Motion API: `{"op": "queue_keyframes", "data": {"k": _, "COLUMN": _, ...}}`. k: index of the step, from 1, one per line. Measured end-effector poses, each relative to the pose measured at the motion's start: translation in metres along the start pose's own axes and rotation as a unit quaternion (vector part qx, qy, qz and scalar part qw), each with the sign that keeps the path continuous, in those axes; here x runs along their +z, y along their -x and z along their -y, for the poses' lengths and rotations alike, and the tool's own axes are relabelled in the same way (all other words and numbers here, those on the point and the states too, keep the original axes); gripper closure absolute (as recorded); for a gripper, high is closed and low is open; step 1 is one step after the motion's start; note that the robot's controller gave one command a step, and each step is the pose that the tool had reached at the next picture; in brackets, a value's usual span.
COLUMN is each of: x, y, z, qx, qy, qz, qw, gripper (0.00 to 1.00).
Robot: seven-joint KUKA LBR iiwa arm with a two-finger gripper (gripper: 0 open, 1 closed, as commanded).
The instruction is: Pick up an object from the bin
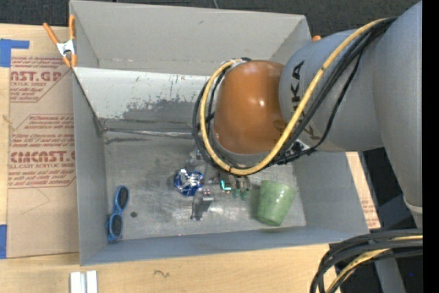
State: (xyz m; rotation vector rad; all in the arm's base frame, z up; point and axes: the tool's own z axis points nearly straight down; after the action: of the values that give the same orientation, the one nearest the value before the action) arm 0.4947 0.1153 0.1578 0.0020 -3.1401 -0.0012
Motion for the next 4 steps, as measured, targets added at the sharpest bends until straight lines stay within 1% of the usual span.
{"op": "queue_keyframes", "data": {"k": 1, "x": 0.0848, "y": 0.0384, "z": 0.0107, "qx": -0.059, "qy": 0.002, "qz": 0.0081, "qw": 0.9982, "gripper": 0.00}}
{"op": "queue_keyframes", "data": {"k": 2, "x": 0.0837, "y": 0.0337, "z": 0.0109, "qx": -0.006, "qy": 0.002, "qz": 0.0083, "qw": 0.9999, "gripper": 0.00}}
{"op": "queue_keyframes", "data": {"k": 3, "x": 0.0839, "y": 0.0321, "z": 0.0147, "qx": 0.019, "qy": 0.003, "qz": 0.0077, "qw": 0.9998, "gripper": 0.00}}
{"op": "queue_keyframes", "data": {"k": 4, "x": 0.0819, "y": 0.0343, "z": 0.0127, "qx": 0.019, "qy": 0.002, "qz": 0.0048, "qw": 0.9998, "gripper": 0.00}}
